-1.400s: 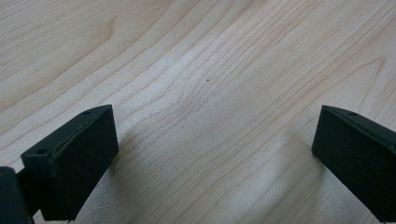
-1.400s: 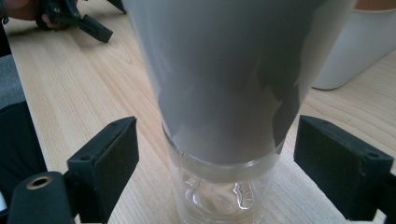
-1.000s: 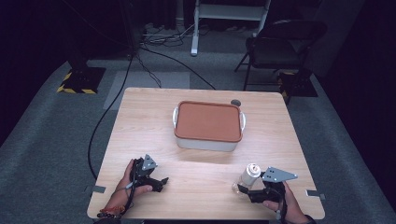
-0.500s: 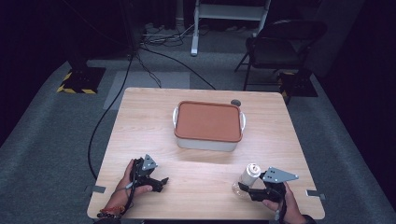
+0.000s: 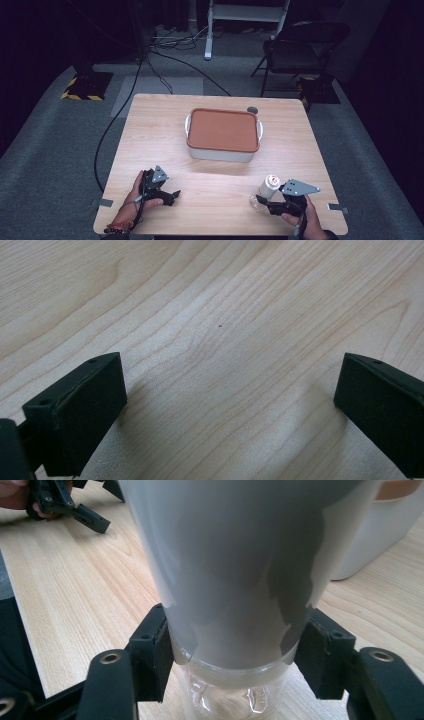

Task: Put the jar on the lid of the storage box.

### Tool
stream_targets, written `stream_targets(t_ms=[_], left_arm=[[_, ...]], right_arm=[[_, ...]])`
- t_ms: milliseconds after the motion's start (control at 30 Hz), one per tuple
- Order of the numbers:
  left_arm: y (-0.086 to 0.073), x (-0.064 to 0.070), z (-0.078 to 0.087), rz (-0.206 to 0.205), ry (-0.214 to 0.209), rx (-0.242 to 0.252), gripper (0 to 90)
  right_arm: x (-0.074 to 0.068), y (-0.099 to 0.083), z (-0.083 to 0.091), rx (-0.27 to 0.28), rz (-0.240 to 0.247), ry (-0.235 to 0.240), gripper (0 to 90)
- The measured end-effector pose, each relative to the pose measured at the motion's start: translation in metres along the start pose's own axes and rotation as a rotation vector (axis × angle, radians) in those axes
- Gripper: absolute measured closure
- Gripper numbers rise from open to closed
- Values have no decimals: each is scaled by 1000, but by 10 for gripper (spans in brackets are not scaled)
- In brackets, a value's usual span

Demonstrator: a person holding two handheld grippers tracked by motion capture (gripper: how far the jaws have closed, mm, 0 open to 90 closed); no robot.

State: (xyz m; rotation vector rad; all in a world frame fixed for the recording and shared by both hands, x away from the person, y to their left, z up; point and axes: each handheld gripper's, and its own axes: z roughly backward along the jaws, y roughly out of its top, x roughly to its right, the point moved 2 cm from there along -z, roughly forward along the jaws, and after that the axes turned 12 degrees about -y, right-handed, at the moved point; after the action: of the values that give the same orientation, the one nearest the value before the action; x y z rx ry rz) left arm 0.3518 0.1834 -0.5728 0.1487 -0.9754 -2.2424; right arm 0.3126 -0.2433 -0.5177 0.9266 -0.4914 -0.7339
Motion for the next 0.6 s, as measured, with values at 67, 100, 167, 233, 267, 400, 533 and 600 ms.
stream_targets(t_ms=[67,100,167,233,267,400,533,600], left_arm=[[0,0,0,1,1,1,3],[0,0,0,0,1,0,3],[0,0,0,1,1,0,3],[0,0,0,0,0,0,3],[0,0,0,0,0,0,3],[0,0,0,1,1,0,3],[0,0,0,0,1,1,4],[0,0,0,0,1,1,4]], right_arm=[[0,0,1,0,3,-5,393],[0,1,1,0,4,-6,394],[0,2,2,2,3,-8,395],[0,3,3,5,2,-9,396],[0,4,4,6,0,-13,396],[0,8,7,9,-6,-20,398],[-1,12,10,11,-7,-24,400],[-2,13,10,4,-4,-27,401]])
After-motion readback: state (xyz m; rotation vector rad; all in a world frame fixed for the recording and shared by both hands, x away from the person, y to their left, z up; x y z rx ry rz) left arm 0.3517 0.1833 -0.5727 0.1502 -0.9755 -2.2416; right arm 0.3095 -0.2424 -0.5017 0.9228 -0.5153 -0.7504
